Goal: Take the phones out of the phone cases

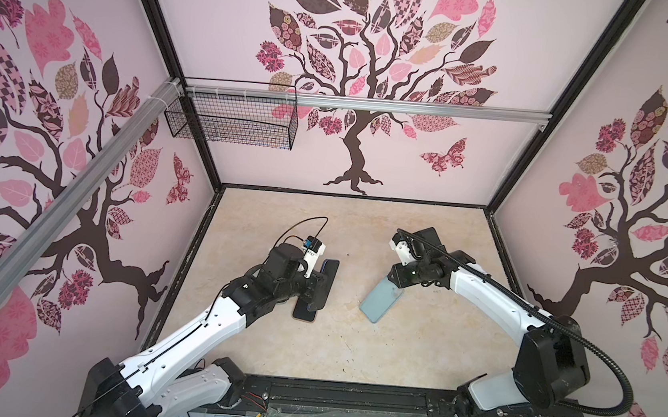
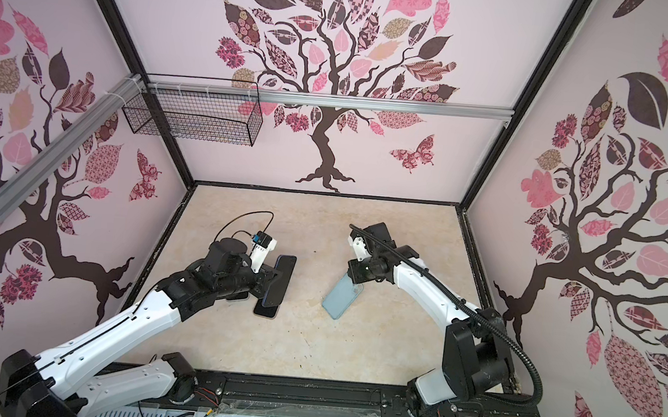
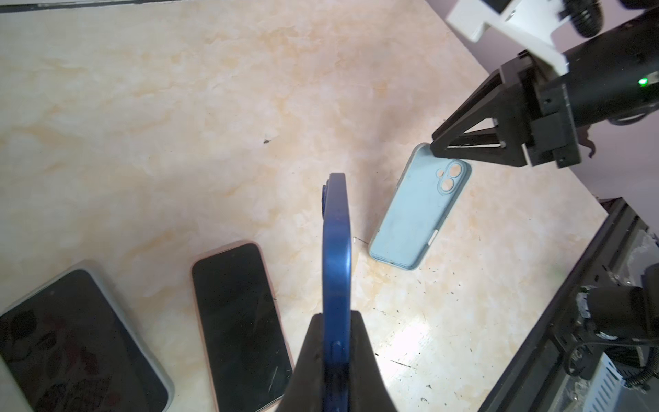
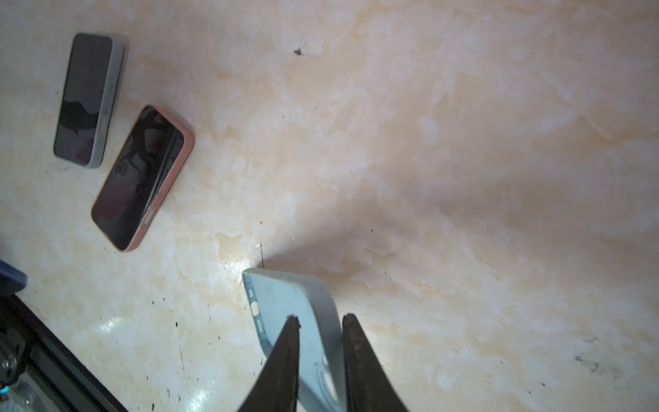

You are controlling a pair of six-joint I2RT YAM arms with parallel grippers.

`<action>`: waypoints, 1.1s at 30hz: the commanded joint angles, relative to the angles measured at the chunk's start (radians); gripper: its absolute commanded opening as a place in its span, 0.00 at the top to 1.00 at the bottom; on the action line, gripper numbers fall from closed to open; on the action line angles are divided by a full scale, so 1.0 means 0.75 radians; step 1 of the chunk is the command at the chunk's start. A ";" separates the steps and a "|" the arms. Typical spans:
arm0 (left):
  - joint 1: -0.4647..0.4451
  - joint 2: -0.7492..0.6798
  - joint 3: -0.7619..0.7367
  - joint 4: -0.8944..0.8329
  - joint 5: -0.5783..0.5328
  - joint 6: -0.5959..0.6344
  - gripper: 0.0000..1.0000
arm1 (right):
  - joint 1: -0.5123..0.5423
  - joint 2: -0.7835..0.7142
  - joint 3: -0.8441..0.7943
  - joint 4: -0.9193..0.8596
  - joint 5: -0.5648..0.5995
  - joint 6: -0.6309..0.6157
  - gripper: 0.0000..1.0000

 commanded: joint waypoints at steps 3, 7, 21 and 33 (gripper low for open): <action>0.003 0.058 0.149 -0.109 -0.082 -0.051 1.00 | 0.002 0.007 0.002 0.069 0.257 0.284 0.69; 0.003 0.091 0.175 -0.122 -0.097 -0.104 1.00 | 0.002 0.045 0.074 -0.031 0.366 0.463 0.55; 0.033 0.135 0.157 -0.029 -0.010 -0.174 1.00 | 0.114 0.169 0.033 -0.293 0.462 1.013 0.61; 0.122 0.223 0.157 0.037 0.215 -0.226 1.00 | 0.246 0.344 -0.007 -0.225 0.358 1.184 0.64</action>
